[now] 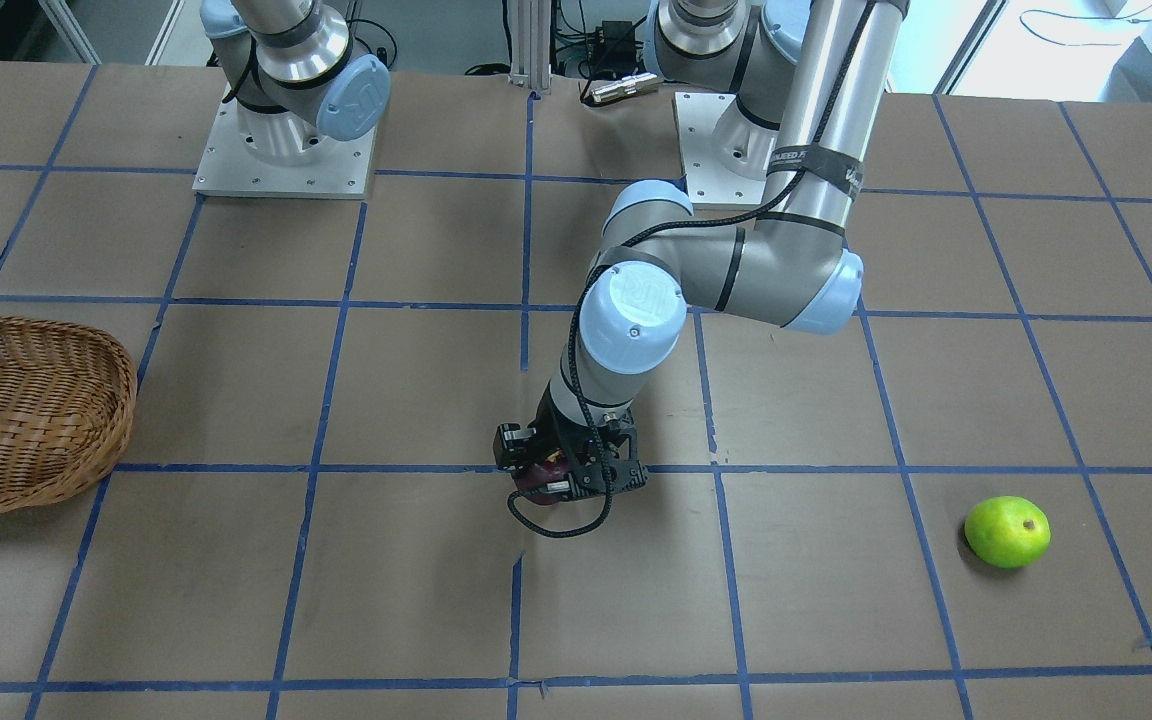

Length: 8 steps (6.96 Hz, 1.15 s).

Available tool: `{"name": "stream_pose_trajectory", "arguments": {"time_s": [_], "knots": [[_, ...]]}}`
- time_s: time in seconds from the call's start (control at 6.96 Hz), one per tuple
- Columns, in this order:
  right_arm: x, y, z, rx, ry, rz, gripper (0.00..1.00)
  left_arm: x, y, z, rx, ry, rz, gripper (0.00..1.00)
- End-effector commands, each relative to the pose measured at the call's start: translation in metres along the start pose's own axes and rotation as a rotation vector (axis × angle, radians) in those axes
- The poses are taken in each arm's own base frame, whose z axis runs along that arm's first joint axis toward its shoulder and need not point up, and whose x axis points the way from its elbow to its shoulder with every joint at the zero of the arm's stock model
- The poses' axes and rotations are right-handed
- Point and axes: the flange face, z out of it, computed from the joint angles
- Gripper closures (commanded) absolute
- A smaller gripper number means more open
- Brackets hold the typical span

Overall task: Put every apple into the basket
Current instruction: 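Carry red apple to basket with right while left sets purple apple centrally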

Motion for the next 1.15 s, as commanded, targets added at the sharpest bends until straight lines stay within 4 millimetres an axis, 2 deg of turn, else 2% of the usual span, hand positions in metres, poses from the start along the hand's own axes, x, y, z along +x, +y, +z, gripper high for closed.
{"name": "stream_pose_trajectory", "arguments": {"time_s": [0.0,0.14,0.29,0.43,0.58,0.72,0.86,1.01], "knots": [[0.073,0.035,0.045,0.001,0.003,0.009,0.66,0.011,0.008,0.015,0.006,0.006,0.005,0.01],[0.081,0.034,0.058,0.019,0.026,0.007,0.50,0.015,0.006,0.003,0.024,0.017,0.016,0.00],[0.081,0.037,0.061,0.016,0.023,0.007,0.39,0.009,0.001,-0.014,0.037,0.021,0.041,0.00],[0.083,0.038,0.059,0.018,0.018,0.014,0.00,-0.020,-0.023,-0.050,0.080,-0.009,0.140,0.00],[0.082,0.043,0.062,0.004,-0.023,0.026,0.00,-0.072,-0.053,-0.090,0.059,-0.032,0.125,0.00],[0.082,0.044,0.054,-0.016,-0.048,0.029,0.00,-0.130,-0.083,-0.132,0.072,-0.040,0.110,0.00],[0.082,0.041,0.038,0.000,-0.025,0.028,0.00,-0.194,-0.103,-0.159,0.043,-0.055,0.194,0.00],[0.073,0.038,0.013,0.027,0.001,0.023,0.00,-0.259,-0.118,-0.172,0.029,-0.058,0.229,0.00]]}}
